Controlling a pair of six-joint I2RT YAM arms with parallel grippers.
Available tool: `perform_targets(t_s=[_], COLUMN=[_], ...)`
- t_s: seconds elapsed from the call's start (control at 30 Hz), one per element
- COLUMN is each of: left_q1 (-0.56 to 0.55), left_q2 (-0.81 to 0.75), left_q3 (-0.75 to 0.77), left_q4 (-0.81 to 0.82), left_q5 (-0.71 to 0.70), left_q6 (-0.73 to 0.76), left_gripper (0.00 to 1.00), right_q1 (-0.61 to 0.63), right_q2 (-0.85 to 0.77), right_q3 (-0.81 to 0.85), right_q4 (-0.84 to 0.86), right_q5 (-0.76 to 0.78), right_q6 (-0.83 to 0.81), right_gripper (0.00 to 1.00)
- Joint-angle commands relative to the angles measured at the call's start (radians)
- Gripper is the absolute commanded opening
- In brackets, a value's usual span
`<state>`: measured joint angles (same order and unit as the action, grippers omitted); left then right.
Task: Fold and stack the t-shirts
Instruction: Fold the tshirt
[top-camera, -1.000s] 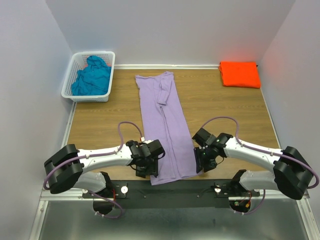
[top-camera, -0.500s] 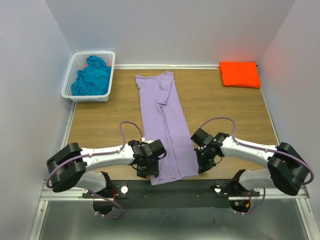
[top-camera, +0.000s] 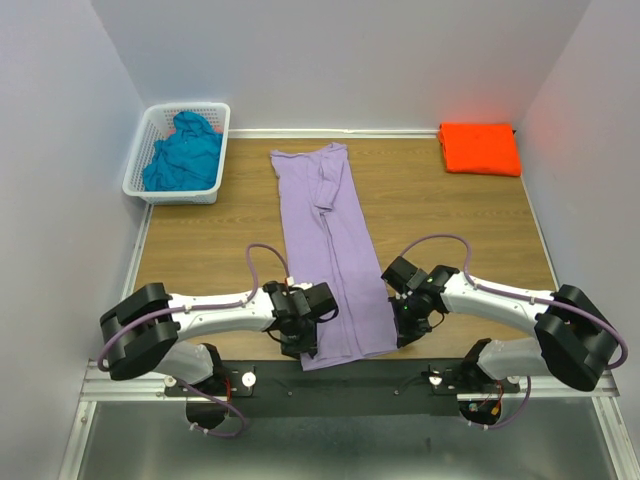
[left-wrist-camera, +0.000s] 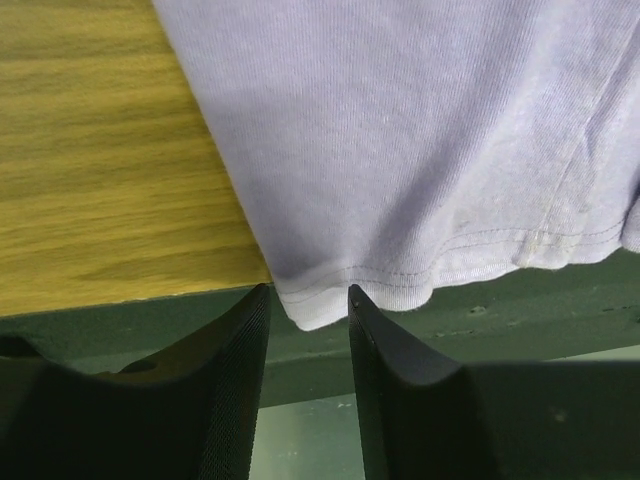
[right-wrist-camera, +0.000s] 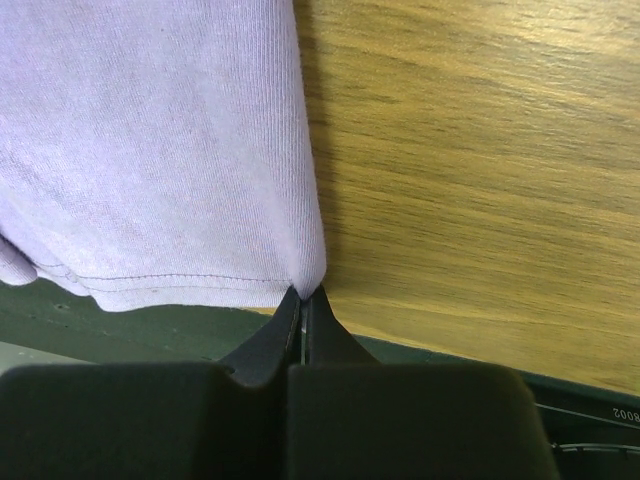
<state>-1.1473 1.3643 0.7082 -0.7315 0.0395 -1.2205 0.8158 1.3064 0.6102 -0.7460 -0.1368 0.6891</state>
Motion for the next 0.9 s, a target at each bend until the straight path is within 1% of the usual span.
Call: perform_targets(t_s=[0.0, 0.17, 0.3, 0.37, 0.4, 0.43, 0.5, 0.53, 0.57, 0.6, 0.77, 0.83, 0.87], left_q1=[-0.023, -0.048, -0.057, -0.061, -0.065, -0.065, -0.074, -0.078, -0.083, -0.094, -0.13, -0.127, -0.117], left_q2=[0.03, 0.07, 0.082, 0.09, 0.091, 0.101, 0.108, 0.114, 0.117, 0.116, 0.095, 0.067, 0.059], left_q3=[0.019, 0.014, -0.001, -0.007, -0.01, -0.016, -0.013, -0.012, -0.009, -0.003, 0.031, 0.051, 0.065], left_q4=[-0.006, -0.003, 0.006, 0.015, 0.021, 0.032, 0.038, 0.038, 0.038, 0.037, -0.009, -0.028, -0.038], left_q5=[-0.003, 0.014, 0.014, 0.016, 0.017, 0.02, 0.026, 0.026, 0.023, 0.017, 0.033, 0.027, 0.011], left_q6=[-0.034, -0.034, -0.045, -0.051, -0.053, -0.051, -0.051, -0.05, -0.051, -0.05, -0.054, -0.053, -0.051], left_gripper=[0.44, 0.43, 0.36, 0.35, 0.31, 0.31, 0.2, 0.17, 0.07, 0.0, 0.0, 0.0, 0.0], right_q1=[0.0, 0.0, 0.0, 0.0, -0.001, 0.0, 0.0, 0.0, 0.0, 0.0, -0.001, -0.001, -0.003], right_q2=[0.019, 0.016, 0.013, 0.014, 0.014, 0.016, 0.013, 0.01, 0.007, 0.001, -0.067, -0.082, -0.087], right_q3=[-0.013, -0.012, -0.012, -0.012, -0.012, -0.012, -0.013, -0.013, -0.015, -0.015, -0.027, -0.014, 0.003], right_q4=[0.008, 0.008, 0.011, 0.013, 0.013, 0.014, 0.014, 0.013, 0.013, 0.011, -0.027, -0.052, -0.062], right_q5=[0.028, 0.026, 0.022, 0.022, 0.02, 0.02, 0.019, 0.017, 0.011, 0.006, -0.047, -0.034, 0.006], right_q6=[-0.014, -0.016, -0.019, -0.019, -0.02, -0.019, -0.019, -0.02, -0.02, -0.017, -0.01, -0.008, -0.007], right_gripper=[0.01, 0.01, 0.01, 0.01, 0.01, 0.01, 0.01, 0.01, 0.01, 0.01, 0.01, 0.01, 0.01])
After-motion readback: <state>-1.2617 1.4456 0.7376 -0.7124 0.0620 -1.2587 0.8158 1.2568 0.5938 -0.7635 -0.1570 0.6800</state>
